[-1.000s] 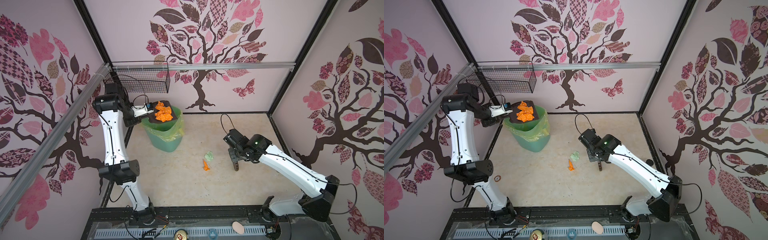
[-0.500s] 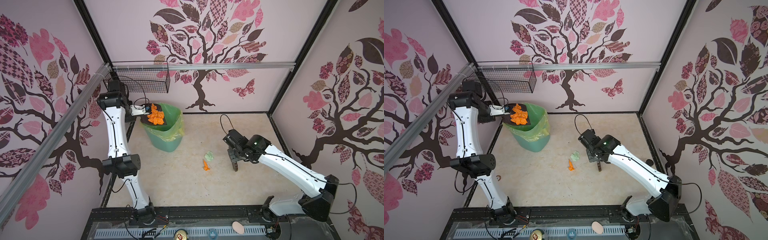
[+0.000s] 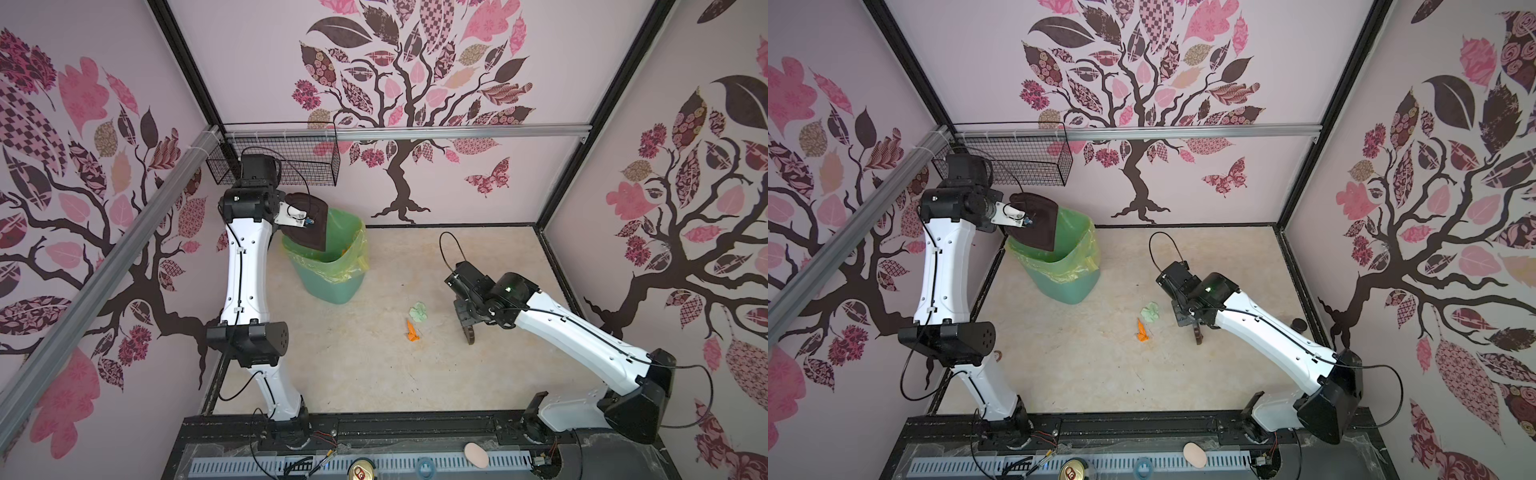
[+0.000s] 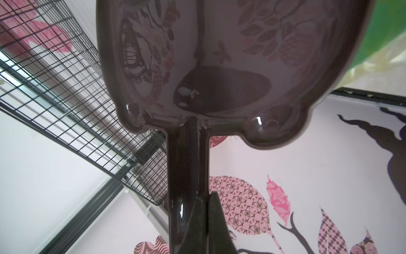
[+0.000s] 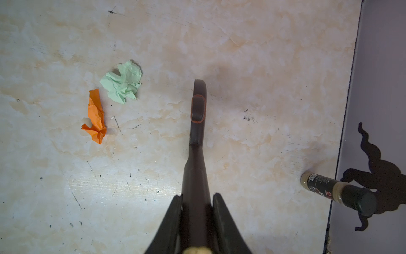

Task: Sweep away the paper scraps from the table
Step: 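Tip the dustpan over the green bin with the left gripper, then lower the empty dustpan with the left gripper while the right brush approaches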

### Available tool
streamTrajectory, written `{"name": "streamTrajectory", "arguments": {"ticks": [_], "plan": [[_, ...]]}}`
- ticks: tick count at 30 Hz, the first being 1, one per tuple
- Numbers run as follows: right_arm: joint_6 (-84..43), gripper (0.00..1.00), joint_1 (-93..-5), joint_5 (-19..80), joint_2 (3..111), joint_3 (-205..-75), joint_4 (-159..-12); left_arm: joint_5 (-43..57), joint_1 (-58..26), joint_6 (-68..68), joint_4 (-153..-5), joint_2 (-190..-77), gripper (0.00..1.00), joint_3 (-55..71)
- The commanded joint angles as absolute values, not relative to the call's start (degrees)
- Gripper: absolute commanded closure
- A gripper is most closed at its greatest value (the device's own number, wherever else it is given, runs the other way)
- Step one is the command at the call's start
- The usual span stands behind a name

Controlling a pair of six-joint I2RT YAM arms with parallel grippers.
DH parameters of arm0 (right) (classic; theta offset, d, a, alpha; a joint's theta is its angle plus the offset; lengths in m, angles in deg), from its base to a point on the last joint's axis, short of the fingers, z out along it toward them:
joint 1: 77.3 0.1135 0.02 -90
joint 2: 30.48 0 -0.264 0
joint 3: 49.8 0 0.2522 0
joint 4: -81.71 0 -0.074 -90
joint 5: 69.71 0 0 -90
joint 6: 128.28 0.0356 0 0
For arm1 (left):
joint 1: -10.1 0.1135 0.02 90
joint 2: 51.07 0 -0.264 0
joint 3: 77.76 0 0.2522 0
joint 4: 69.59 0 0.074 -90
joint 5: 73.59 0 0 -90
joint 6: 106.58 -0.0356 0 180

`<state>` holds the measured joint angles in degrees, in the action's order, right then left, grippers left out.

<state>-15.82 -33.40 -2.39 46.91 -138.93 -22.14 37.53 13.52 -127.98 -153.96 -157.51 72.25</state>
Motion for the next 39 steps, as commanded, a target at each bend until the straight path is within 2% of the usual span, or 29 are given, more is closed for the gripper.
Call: {"name": "streamTrajectory", "arguments": {"ticks": [1,8,13,19,23,27,34,39], "plan": [[-15.85,1.0,-33.59,-2.29,44.96,-138.74,-22.12,39.33,13.35,-131.04,-149.05,-156.07,1.0,71.69],[-16.22,1.0,-33.57,-2.35,45.27,-139.07,-22.22,31.11,13.6,-120.9,-165.91,-159.81,1.0,90.88],[-16.31,1.0,-33.61,-2.26,45.8,-139.53,-22.06,24.37,14.79,-115.91,-167.21,-151.98,1.0,83.02],[-16.13,1.0,-33.56,-3.0,45.98,-140.27,-21.41,13.23,16.24,-106.23,-177.7,-145.37,1.0,81.43],[-17.11,1.0,-33.62,-4.18,46.96,-142.3,-20.07,8.67,14.33,-101.44,-176.62,-133.23,1.0,65.33],[-20.16,1.0,-34.23,-5.11,49.41,-145.95,-18.86,12.59,7.69,-96.97,-170.49,-119.49,1.0,42.21],[-31.94,1.0,-35.88,-6.77,56.99,-154.75,-17.64,13.85,5.09,-89.09,-162.36,-104.92,1.0,10.71],[-41.48,1.0,-36.48,-9.7,66.63,-165.27,-15.75,22.54,-4.76,-80.25,-151.67,-100.38,1.0,-6.82]]}}
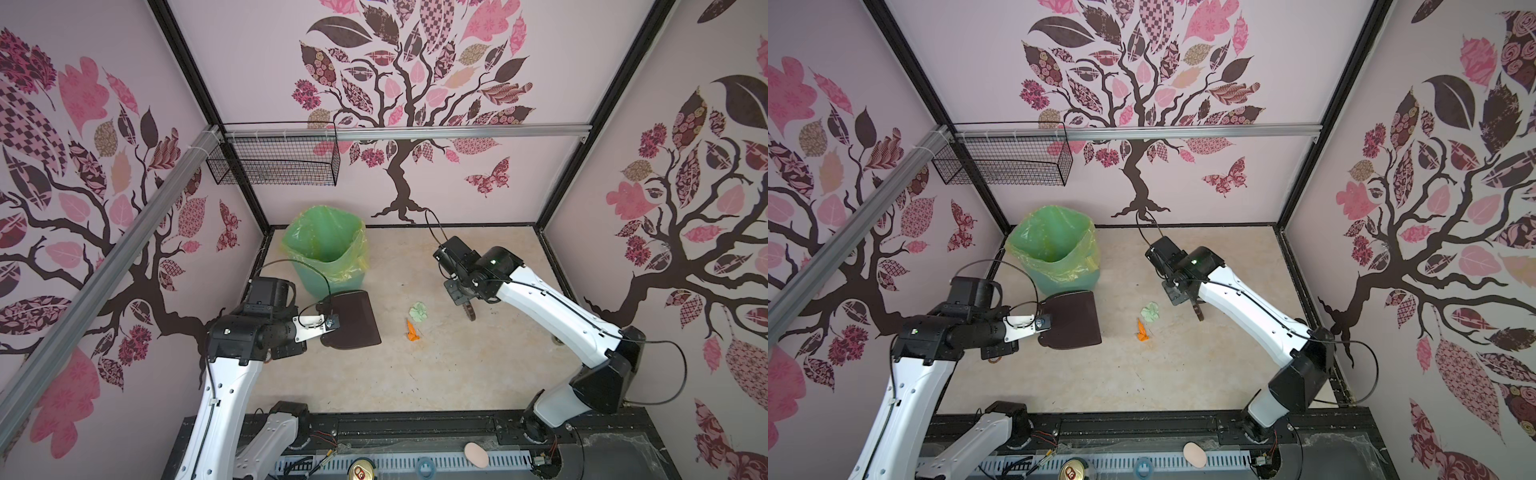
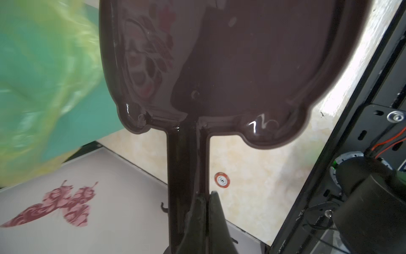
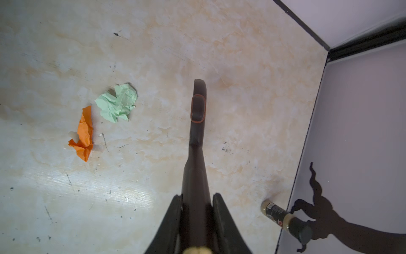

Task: Sweep away the paper scraps from the table
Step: 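Lower the empty dustpan with the left gripper while the right brush approaches, then sweep the last green and orange scraps onto the dustpan with the right brush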

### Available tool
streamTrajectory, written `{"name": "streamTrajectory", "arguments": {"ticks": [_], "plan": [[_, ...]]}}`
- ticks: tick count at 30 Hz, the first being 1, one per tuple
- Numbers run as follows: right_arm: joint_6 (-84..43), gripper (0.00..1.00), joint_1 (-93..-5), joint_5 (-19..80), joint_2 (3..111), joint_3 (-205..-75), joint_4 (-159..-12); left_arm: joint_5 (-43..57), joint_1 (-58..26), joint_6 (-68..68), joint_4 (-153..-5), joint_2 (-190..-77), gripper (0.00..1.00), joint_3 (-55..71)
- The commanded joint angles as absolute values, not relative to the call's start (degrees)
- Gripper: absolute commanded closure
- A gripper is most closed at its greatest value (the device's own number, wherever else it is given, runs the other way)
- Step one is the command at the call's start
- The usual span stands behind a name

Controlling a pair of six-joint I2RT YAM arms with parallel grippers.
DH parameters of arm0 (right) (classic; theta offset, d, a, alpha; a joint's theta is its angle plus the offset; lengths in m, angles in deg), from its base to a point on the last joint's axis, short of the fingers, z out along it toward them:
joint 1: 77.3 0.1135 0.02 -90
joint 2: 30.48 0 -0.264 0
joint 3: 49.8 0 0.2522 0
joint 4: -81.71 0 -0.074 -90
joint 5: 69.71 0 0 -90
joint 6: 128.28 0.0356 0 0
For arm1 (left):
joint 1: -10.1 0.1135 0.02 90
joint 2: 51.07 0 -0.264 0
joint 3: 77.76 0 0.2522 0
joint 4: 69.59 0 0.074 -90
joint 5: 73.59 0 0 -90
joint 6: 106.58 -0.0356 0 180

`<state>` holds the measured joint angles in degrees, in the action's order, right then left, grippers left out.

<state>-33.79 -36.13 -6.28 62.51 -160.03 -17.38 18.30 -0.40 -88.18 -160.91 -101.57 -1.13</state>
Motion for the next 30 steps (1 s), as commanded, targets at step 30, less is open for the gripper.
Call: {"name": "streamTrajectory", "arguments": {"ticks": [30], "plan": [[-48.95,1.0,-32.88,-2.17,86.41,-183.13,-12.63,31.7,-26.88,-56.34,-125.15,-118.14,1.0,-27.35]]}}
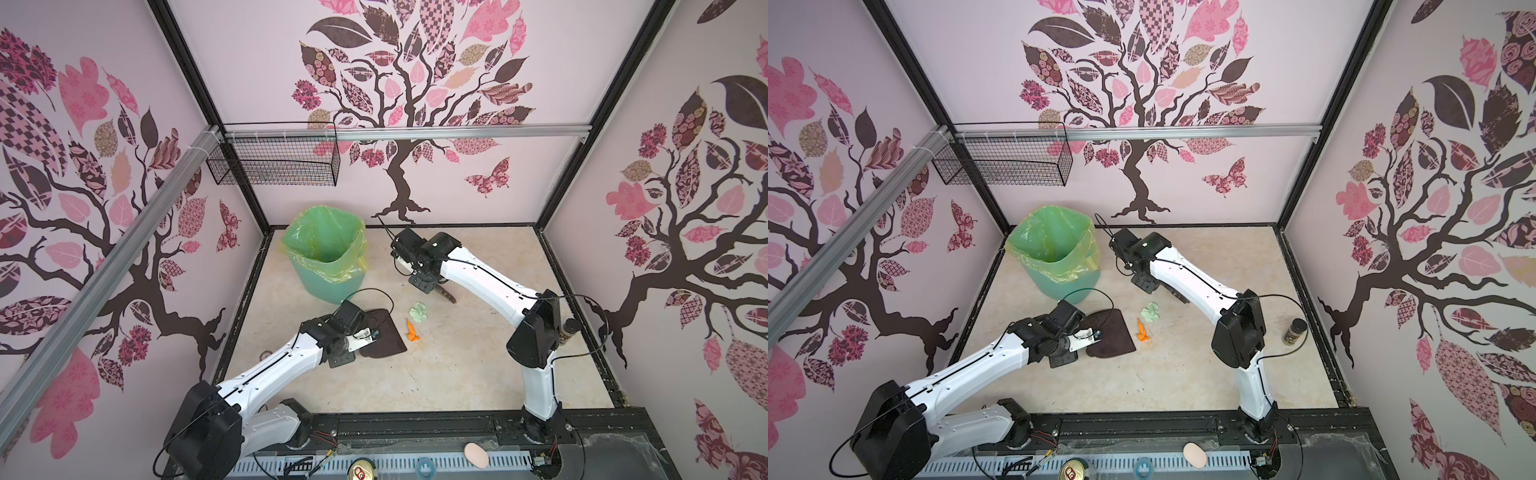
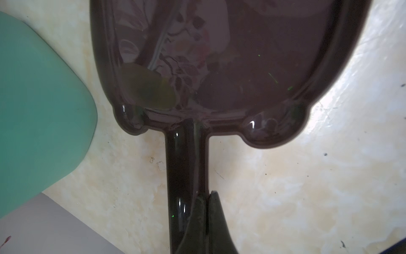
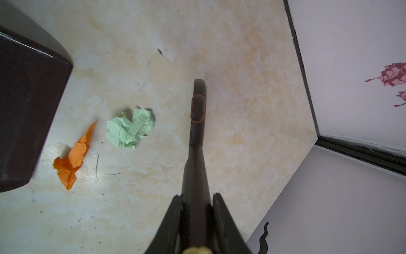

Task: Sweep away the paper scraps from the table
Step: 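Sweep the last green and orange scraps onto the dustpan with the right brush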

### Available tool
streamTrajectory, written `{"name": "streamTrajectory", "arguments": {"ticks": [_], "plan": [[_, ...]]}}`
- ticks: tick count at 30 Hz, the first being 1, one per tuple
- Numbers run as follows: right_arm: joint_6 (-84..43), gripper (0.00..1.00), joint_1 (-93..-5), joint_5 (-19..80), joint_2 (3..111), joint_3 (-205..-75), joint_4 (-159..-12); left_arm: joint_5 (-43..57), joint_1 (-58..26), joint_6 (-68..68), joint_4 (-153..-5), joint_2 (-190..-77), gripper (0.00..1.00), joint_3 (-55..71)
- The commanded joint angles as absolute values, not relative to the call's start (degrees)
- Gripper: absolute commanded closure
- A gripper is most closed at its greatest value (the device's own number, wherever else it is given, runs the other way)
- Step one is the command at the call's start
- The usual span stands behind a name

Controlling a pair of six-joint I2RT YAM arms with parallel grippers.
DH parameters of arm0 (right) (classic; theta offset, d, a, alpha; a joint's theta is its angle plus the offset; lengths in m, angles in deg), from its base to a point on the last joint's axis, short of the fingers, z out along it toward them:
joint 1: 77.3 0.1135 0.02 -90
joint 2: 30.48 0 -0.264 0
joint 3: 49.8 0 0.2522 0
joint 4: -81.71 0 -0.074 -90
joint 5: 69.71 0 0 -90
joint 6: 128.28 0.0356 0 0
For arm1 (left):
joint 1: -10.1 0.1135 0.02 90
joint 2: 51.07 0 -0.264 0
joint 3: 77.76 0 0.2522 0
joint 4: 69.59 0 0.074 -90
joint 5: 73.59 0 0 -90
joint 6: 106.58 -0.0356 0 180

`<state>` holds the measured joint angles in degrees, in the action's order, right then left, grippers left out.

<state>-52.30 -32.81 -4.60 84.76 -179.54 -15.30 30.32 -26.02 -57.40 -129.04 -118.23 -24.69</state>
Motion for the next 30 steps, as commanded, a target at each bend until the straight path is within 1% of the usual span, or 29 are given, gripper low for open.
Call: {"name": "streamTrajectory", "arguments": {"ticks": [1,7,12,19,26,30], "plan": [[-48.09,1.0,-32.85,-1.69,86.43,-183.38,-12.11,31.99,-27.42,-56.09,-124.7,-118.13,1.0,-27.96],[-43.92,1.0,-32.51,2.73,85.94,-184.53,-9.94,32.56,-29.55,-53.34,-122.07,-118.9,1.0,-29.57],[-42.19,1.0,-30.37,2.42,85.2,-183.19,-8.47,33.02,-31.7,-51.83,-121.22,-120.4,1.0,-29.7],[-39.5,1.0,-26.5,4.28,85.44,-183.82,-6.39,32.37,-32.47,-50.8,-120.22,-121.73,1.0,-29.76],[-36.09,1.0,-21.82,6.43,86.73,-187.77,-4.23,31.51,-32.7,-50.16,-119.23,-123.21,1.0,-29.89],[-33.8,1.0,-20.6,7.91,87.42,-191.8,-3.42,30.93,-33.03,-49.72,-118.92,-123.66,1.0,-29.55]]}}
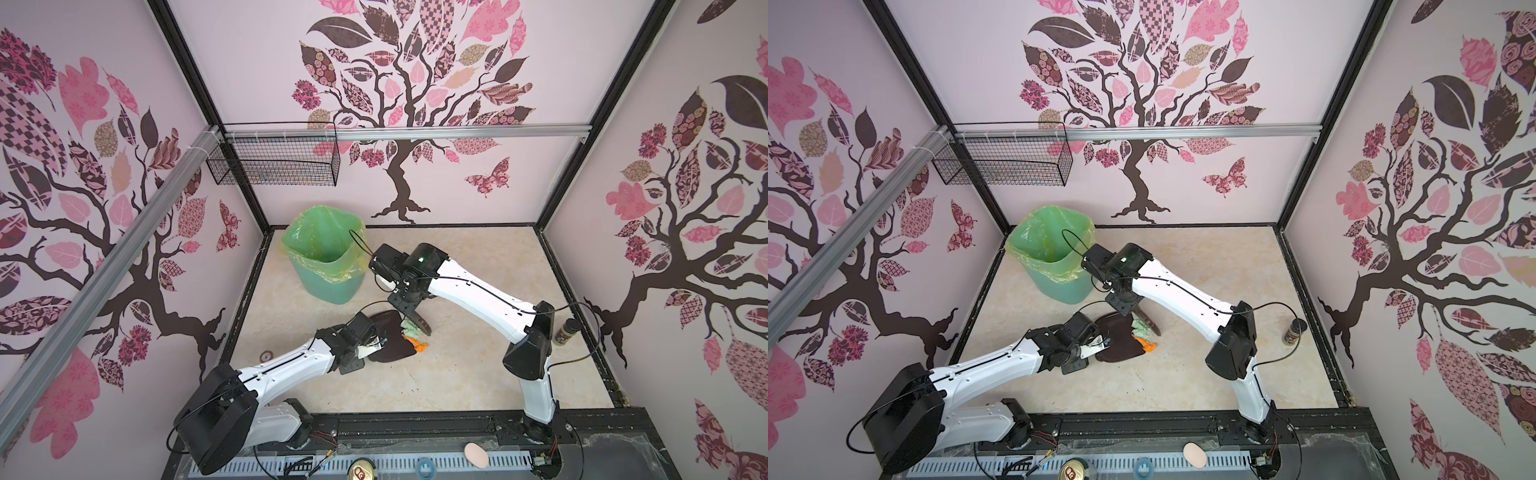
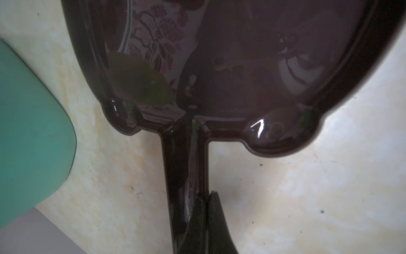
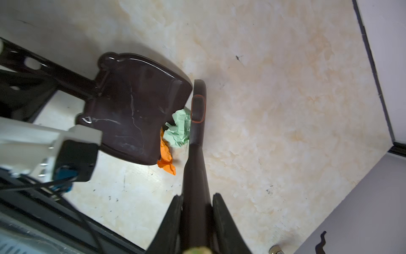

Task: Sweep away the paper scraps from the table
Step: 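Sweep the last green and orange scraps onto the dustpan with the right brush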

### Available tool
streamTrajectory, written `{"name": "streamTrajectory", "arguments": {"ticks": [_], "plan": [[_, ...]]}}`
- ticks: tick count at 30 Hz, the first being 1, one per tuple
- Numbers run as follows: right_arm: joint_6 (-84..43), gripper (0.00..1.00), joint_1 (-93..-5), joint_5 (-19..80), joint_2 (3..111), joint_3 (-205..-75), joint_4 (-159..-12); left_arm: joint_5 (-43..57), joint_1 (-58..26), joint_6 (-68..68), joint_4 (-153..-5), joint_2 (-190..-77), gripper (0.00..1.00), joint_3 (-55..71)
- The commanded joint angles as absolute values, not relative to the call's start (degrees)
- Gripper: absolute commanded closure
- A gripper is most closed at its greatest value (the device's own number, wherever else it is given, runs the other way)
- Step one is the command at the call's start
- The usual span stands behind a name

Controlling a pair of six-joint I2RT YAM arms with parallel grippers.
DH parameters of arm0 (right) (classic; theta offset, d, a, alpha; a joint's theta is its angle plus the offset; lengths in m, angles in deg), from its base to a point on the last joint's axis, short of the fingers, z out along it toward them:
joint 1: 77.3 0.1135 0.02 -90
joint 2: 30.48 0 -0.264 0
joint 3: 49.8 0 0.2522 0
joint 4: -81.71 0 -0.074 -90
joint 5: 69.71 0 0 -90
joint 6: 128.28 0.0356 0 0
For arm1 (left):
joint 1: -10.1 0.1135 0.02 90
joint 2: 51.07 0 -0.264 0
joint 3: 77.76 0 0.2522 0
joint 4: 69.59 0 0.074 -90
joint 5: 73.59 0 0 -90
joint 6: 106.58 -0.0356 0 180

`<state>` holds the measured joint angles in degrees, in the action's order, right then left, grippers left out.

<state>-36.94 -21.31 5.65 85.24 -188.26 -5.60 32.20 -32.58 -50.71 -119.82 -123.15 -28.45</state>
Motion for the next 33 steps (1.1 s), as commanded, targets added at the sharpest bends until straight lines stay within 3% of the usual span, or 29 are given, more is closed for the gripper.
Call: {"name": "streamTrajectory", "arguments": {"ticks": [1,8,18,27,33], "plan": [[-33.23,1.0,-20.56,8.1,87.53,-192.53,-3.24,30.83,-33.11,-49.6,-118.83,-123.67,1.0,-29.52],[-29.13,1.0,-20.5,9.81,87.34,-197.22,-5.16,29.86,-33.4,-48.95,-118.41,-124.4,1.0,-29.53],[-24.55,1.0,-22.54,-6.61,82.18,-199.78,-0.05,30.21,-33.48,-49.48,-118.12,-122.82,1.0,-31.47],[-9.91,1.0,-23.5,-8.99,70.18,-168.33,-0.09,29.7,-33.46,-51.08,-117.2,-121.94,1.0,-32.39],[-6.0,1.0,-23.46,-3.3,69.91,-164.3,-1.78,29.13,-33.52,-51.61,-116.16,-122.35,1.0,-32.86]]}}
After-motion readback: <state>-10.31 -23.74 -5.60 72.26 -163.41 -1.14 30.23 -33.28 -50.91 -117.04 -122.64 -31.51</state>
